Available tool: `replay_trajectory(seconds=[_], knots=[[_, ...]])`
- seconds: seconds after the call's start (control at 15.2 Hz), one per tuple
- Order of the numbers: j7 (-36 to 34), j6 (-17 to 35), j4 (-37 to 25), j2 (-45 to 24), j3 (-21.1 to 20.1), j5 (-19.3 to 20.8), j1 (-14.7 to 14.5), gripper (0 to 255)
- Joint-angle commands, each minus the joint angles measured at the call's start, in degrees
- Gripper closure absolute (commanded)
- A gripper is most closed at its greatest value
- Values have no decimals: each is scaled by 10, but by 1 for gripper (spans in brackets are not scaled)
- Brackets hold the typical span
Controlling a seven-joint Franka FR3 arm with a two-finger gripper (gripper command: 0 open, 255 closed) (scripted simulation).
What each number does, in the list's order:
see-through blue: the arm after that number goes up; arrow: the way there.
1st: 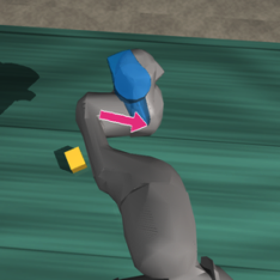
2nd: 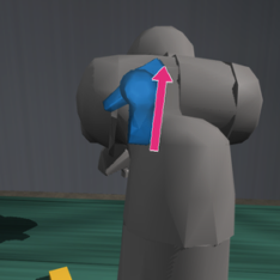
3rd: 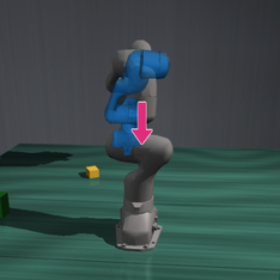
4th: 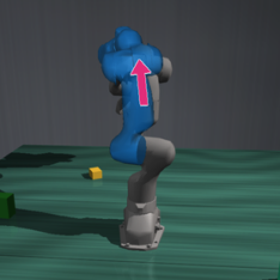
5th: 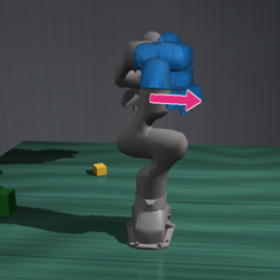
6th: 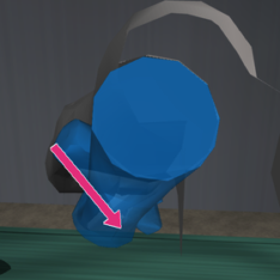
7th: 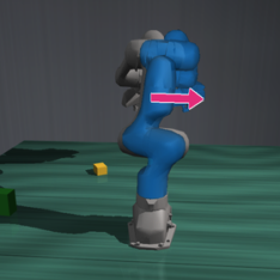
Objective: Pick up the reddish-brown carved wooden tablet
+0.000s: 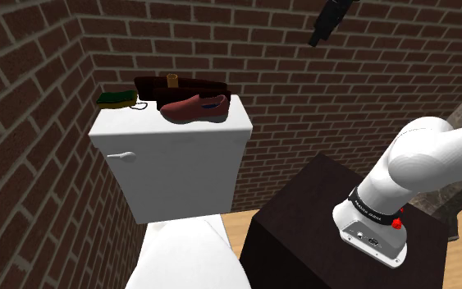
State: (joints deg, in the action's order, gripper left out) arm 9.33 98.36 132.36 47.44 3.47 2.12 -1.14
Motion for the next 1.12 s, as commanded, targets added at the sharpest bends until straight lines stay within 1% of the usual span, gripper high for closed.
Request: replay_trajectory(seconds=[0.0, 0.53, 1.06], knots=[[0, 0, 0, 0, 0, 0, 0, 0], [98, 95, -42, -157, 1, 8, -54, 0], [191, 162, -109, -313, -11, 13, -98, 0]])
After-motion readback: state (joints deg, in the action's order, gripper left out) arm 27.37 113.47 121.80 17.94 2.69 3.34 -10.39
